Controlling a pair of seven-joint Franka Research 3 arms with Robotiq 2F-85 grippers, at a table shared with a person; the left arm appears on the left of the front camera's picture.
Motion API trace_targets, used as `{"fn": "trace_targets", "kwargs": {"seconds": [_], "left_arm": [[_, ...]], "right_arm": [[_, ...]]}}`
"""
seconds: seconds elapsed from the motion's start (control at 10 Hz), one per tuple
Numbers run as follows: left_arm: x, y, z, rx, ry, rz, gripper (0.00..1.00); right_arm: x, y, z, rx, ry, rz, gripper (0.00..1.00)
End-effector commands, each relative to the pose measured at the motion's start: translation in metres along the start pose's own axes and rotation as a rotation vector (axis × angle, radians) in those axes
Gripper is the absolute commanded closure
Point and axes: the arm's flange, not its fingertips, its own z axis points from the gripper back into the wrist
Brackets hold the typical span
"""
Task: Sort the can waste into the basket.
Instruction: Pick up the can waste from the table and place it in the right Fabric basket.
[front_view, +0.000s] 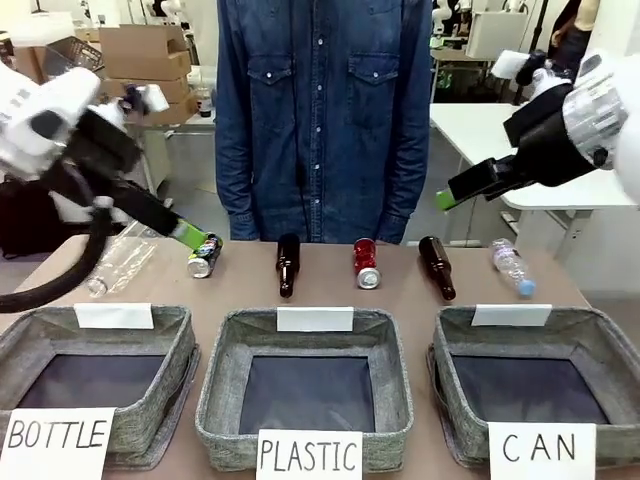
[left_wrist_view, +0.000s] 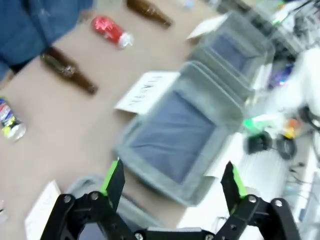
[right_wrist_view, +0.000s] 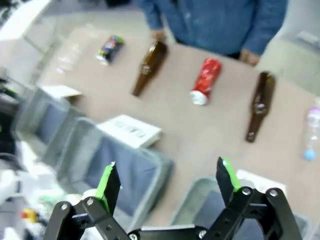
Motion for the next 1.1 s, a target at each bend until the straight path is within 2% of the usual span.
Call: {"fn": "trace_targets", "kwargs": {"seconds": [0.0, 0.2, 0.3, 0.5, 0.7, 0.8, 0.9, 1.0], "left_arm": [[-0.029, 0.042, 0.046, -0.229, -0.154, 0.368, 0.00], [-0.069, 0.069, 0.073, -0.377, -0.357, 0.531, 0.00], [-0.087, 0.082, 0.086, -0.397, -0.453, 0.597, 0.00], [-0.119, 0.102, 0.095, -0.468, -0.582, 0.673, 0.00], [-0.122, 0.101, 0.091, -0.468, -0.592, 0.659, 0.00], [-0.115, 0.096, 0.093, -0.324, -0.518, 0.676, 0.00], [-0.131, 0.125, 0.110, -0.484, -0.606, 0.717, 0.00], [-0.131, 0.125, 0.110, -0.484, -0.606, 0.717, 0.00]], "right_arm": [[-0.014, -0.038, 0.050, 0.195, -0.032, -0.612, 0.00], [-0.030, -0.081, 0.093, 0.397, -0.159, -0.865, 0.00], [-0.036, -0.098, 0.103, 0.455, -0.201, -0.928, 0.00], [-0.038, -0.116, 0.101, 0.510, -0.188, -0.958, 0.00], [-0.035, -0.121, 0.092, 0.478, -0.172, -0.962, 0.00], [-0.036, -0.114, 0.087, 0.301, -0.220, -0.862, 0.00], [-0.041, -0.133, 0.103, 0.503, -0.171, -0.977, 0.00], [-0.041, -0.133, 0.103, 0.503, -0.171, -0.977, 0.00]]}}
